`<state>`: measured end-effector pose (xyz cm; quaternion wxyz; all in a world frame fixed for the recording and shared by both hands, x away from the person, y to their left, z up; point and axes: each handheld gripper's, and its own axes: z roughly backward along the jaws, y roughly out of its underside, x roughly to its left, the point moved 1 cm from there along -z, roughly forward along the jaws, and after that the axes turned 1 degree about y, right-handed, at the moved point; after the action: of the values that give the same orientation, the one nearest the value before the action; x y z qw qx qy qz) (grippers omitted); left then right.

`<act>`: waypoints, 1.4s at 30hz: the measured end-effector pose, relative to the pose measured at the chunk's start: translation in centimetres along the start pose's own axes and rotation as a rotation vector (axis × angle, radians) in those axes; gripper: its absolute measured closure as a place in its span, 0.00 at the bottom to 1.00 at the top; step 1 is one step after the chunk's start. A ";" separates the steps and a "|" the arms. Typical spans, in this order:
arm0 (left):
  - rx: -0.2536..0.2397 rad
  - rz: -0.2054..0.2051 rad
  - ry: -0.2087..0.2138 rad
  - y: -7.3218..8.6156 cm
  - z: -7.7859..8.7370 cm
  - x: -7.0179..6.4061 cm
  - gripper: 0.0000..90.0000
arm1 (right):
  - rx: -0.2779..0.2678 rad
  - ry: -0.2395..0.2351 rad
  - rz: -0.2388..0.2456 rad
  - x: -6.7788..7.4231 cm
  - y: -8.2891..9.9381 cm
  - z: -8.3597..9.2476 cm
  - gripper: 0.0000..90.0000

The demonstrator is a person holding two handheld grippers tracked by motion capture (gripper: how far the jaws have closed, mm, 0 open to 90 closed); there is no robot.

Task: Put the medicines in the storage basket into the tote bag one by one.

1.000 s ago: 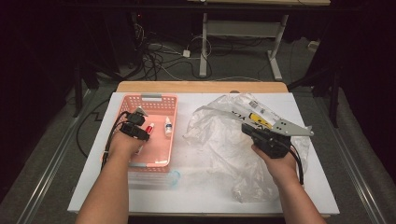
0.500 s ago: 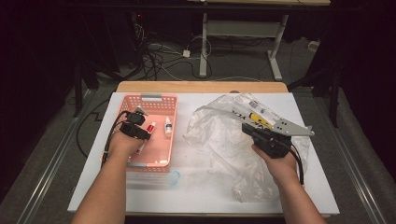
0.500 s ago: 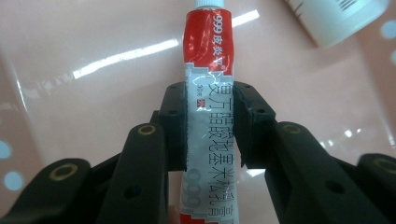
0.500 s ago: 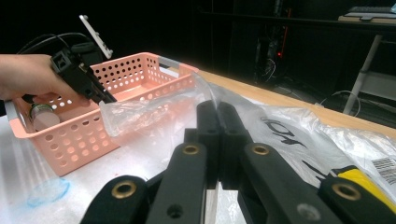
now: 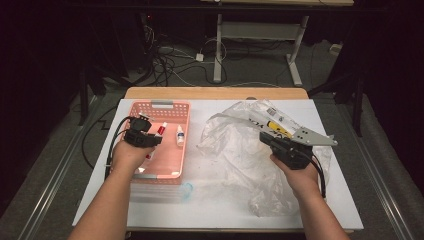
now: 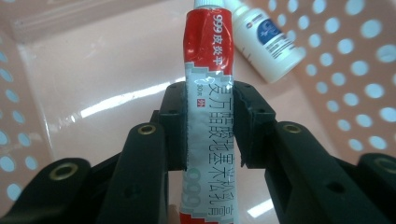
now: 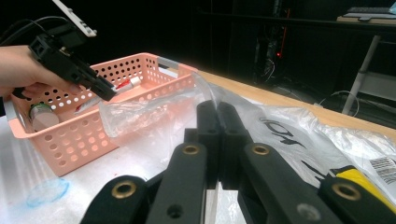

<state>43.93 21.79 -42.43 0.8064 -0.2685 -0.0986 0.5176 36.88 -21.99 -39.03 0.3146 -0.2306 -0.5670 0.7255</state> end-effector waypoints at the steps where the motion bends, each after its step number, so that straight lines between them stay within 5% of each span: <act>1: -0.010 -0.005 0.002 0.1 0.2 -0.1 0.74 | -0.001 -0.001 0.001 0.0 0.0 0.0 1.00; 27: -0.264 -0.062 0.030 3.6 4.0 -2.6 0.74 | 0.007 -0.007 0.011 0.2 0.1 0.1 1.00; 40: -0.421 -0.061 0.095 6.1 4.8 -3.9 0.74 | 0.008 -0.012 0.021 0.4 0.1 0.1 1.00; 42: -0.417 -0.067 0.095 6.3 4.6 -4.0 0.74 | 0.010 -0.009 0.022 0.4 0.1 0.0 1.00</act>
<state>35.22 21.74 -41.45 0.7538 -0.4501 -0.1745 0.4458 36.56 -21.73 -39.15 0.3052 -0.2318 -0.5623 0.7328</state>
